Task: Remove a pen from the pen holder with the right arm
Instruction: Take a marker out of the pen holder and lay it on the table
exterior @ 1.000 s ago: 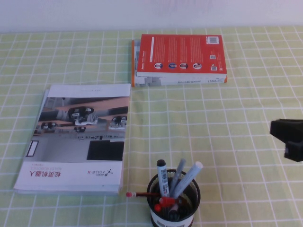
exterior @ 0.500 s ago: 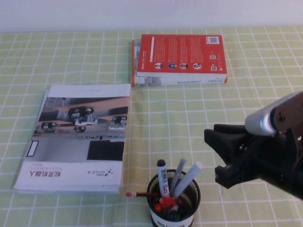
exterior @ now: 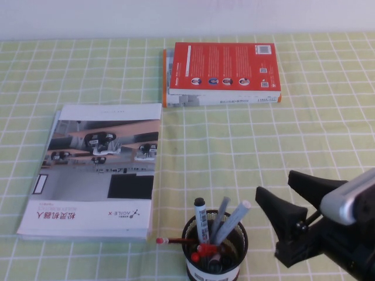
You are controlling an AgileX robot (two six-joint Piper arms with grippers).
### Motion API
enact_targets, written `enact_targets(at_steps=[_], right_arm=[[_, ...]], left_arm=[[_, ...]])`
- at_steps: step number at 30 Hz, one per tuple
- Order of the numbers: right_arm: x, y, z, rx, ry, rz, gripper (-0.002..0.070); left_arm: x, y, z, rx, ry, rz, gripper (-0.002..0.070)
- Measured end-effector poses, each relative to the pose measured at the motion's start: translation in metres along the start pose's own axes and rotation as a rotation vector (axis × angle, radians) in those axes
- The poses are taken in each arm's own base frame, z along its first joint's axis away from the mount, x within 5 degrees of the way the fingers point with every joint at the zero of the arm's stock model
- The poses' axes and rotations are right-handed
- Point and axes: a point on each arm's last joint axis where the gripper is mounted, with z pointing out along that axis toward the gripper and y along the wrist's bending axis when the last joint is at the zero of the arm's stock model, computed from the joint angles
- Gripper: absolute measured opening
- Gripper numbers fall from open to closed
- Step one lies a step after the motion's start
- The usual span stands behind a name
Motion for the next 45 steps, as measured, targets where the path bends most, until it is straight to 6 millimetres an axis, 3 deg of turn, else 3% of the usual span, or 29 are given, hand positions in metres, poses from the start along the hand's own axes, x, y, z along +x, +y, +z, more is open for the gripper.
enact_targets(at_steps=[5,12,18,33,45], right_arm=[[0.015,0.003,0.015,-0.004,0.026,-0.046,0.0426],[0.028,0.007,0.035,-0.031,-0.079,-0.048,0.0426],[0.026,0.006,0.037,-0.024,-0.132,-0.041,0.0426],[0.044,0.011,0.045,-0.085,-0.059,-0.042,0.0425],[0.043,0.011,0.045,-0.083,-0.063,-0.039,0.0256]], left_arm=[[0.0,0.0,0.0,0.0,0.0,0.0,-0.0005],[0.0,0.0,0.0,0.0,0.0,0.0,-0.0005],[0.0,0.0,0.0,0.0,0.0,0.0,-0.0005],[0.0,0.0,0.0,0.0,0.0,0.0,-0.0005],[0.0,0.0,0.0,0.0,0.0,0.0,-0.0005]])
